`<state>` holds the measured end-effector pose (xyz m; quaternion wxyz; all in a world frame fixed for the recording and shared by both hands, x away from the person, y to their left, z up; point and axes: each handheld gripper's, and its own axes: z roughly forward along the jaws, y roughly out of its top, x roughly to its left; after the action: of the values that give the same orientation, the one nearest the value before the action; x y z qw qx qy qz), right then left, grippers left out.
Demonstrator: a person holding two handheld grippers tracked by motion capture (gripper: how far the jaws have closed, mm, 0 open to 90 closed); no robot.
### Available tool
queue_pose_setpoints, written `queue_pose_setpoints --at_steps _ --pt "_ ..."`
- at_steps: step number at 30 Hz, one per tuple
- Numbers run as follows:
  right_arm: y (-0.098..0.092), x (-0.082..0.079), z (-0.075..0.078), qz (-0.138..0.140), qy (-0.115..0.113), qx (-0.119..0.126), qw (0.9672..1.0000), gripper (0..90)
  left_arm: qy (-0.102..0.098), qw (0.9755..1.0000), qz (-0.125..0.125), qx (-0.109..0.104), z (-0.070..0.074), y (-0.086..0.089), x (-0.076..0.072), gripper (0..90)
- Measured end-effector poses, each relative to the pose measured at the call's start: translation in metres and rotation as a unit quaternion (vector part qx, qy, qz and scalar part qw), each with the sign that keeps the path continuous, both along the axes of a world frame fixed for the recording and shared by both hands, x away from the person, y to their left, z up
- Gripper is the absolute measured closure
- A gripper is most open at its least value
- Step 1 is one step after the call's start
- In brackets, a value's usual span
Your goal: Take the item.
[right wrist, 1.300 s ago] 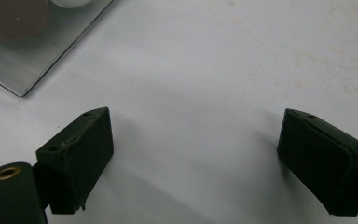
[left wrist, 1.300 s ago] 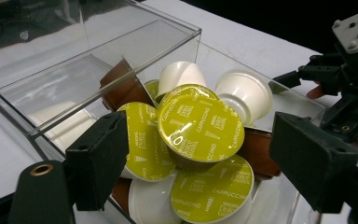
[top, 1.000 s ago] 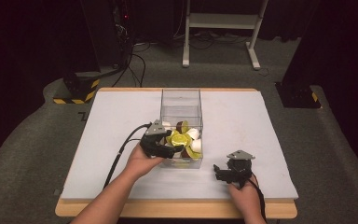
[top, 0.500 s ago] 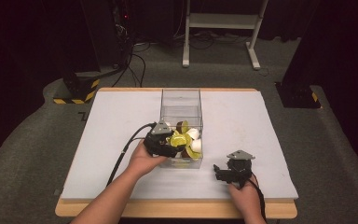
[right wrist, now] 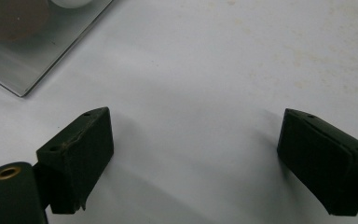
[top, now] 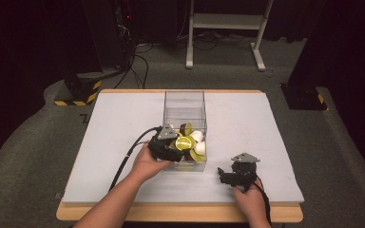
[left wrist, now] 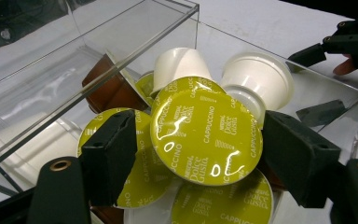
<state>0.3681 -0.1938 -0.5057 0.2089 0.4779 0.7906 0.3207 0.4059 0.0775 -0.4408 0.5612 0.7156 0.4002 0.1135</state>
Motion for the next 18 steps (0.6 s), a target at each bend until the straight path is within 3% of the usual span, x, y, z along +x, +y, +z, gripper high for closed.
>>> queue_pose_setpoints --at_steps 9,18 --pt "0.0 0.0 0.0 0.0 0.0 0.0 1.0 10.7 -0.009 0.9999 -0.002 0.006 -0.0008 0.0018 -0.0023 35.5" --pt "0.0001 -0.0002 0.0 0.0 0.0 0.0 1.0 10.8 -0.011 0.9998 0.003 -0.016 0.0032 0.0092 -0.0056 37.5"
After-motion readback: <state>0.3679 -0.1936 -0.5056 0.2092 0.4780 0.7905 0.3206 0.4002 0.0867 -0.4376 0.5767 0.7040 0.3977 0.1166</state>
